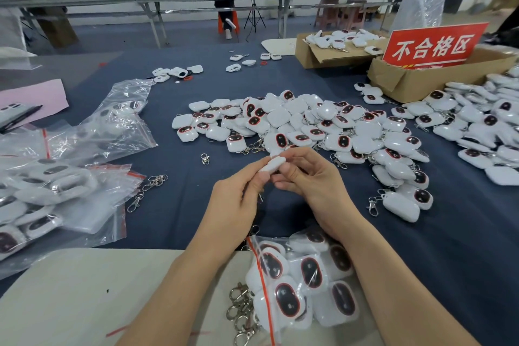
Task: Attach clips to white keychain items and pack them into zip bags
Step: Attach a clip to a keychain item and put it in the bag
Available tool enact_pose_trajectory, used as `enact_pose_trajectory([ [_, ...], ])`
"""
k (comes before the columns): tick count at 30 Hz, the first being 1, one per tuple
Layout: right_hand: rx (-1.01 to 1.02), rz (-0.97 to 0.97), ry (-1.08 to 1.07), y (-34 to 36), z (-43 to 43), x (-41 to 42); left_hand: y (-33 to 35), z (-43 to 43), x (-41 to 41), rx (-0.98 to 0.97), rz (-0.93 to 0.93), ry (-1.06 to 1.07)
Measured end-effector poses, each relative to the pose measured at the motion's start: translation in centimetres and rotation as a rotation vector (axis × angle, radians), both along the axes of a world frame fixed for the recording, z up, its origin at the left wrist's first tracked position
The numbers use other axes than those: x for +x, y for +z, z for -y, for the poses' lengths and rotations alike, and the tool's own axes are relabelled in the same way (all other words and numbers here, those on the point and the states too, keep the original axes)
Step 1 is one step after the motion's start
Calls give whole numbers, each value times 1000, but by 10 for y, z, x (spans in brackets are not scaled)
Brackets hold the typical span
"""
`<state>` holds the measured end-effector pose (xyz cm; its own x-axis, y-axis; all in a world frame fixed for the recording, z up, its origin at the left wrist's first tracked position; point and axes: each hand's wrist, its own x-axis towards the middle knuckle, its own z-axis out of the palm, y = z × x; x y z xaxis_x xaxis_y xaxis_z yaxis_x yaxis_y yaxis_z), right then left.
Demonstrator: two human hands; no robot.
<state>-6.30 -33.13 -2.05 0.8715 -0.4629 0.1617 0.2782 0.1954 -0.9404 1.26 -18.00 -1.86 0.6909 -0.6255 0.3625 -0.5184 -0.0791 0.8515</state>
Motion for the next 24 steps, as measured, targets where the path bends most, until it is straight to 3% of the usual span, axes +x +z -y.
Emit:
enact_pose_trajectory([
  [9,-43,-22,-47,0,-1,1,0,1,0,-40,24,8],
  [15,-157,-58,32,4,-5,0,2,2,4,-133,-189,44],
  [21,-199,-29,17,5,-7,1,4,2,7,-120,-413,-75],
  [24,-185,-34,-46,5,-6,0,6,3,3,-87,-361,-134],
])
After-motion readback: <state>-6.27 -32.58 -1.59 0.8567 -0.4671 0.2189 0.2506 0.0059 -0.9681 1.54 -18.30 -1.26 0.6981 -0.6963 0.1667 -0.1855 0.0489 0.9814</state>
